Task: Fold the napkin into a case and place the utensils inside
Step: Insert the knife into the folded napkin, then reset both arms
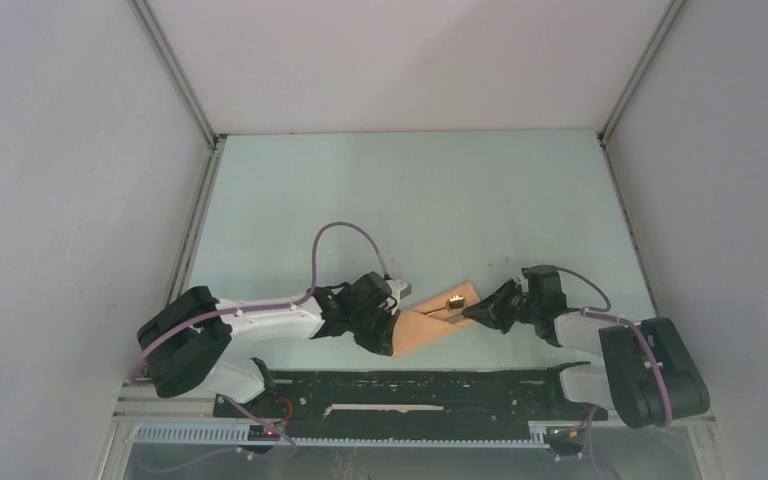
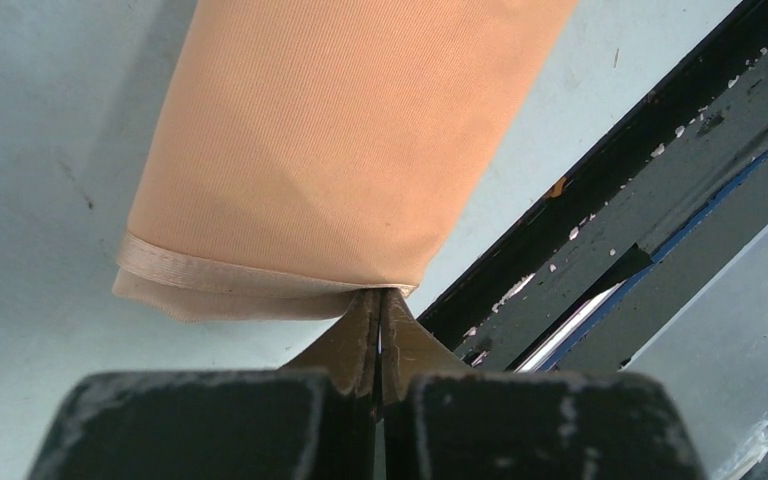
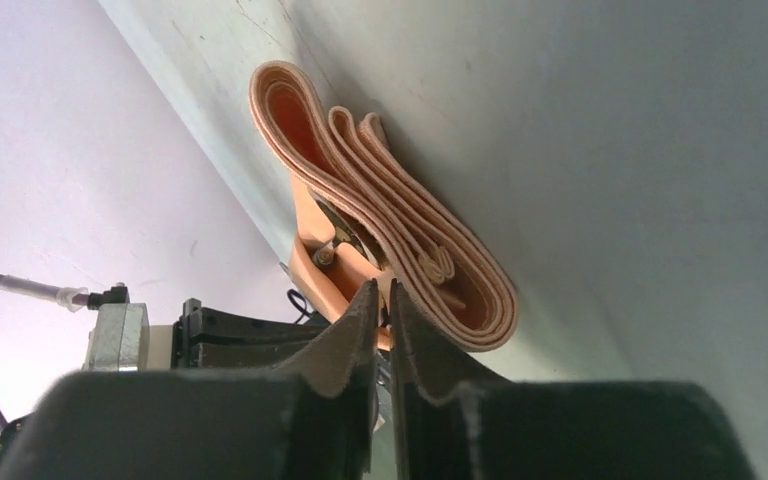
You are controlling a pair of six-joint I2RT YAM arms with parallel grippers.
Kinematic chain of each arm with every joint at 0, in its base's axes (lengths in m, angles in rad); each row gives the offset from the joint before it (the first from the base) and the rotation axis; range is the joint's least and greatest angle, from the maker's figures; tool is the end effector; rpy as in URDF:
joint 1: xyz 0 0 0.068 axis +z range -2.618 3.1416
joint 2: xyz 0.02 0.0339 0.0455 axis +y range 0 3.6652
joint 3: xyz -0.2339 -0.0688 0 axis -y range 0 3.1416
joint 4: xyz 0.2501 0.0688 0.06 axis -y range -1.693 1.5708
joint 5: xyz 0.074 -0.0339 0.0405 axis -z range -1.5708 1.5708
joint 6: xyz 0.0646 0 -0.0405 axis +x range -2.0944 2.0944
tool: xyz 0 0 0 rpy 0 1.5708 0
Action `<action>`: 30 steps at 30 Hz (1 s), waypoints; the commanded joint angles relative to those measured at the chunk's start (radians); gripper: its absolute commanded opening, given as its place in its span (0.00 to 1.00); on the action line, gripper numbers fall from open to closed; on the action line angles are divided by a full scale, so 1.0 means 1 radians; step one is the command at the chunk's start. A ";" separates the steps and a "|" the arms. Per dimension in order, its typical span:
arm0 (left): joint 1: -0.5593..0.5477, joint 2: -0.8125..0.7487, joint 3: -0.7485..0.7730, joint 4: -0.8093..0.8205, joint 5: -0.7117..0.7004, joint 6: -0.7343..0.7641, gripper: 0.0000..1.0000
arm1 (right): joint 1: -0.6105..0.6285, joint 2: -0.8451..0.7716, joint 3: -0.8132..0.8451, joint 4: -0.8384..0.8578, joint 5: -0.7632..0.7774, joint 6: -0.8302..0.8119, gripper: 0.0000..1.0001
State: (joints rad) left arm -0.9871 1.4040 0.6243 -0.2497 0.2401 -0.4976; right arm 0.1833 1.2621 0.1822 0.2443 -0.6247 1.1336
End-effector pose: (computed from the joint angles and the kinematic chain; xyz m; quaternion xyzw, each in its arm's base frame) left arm 0.1369 -0.2352 0.0938 0.2629 0.9204 -0.2645 0.1176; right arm 0.1942 0.0744 0.0503 0.3081 0.8402 0.4361 0.0950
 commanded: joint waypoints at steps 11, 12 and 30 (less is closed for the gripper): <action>0.001 -0.088 0.008 0.022 -0.026 0.006 0.02 | 0.031 -0.165 0.127 -0.378 0.146 -0.102 0.49; 0.000 -0.094 0.008 0.025 -0.025 0.005 0.02 | 0.026 -0.183 0.140 -0.412 0.151 -0.116 0.50; 0.002 -0.605 0.438 -0.223 -0.517 0.170 0.58 | 0.220 -0.526 1.025 -1.243 0.541 -0.698 0.70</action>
State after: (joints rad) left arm -0.9871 0.8928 0.8261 -0.4309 -0.0662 -0.4255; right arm 0.3721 0.7975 0.9924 -0.7914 -0.2211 0.6056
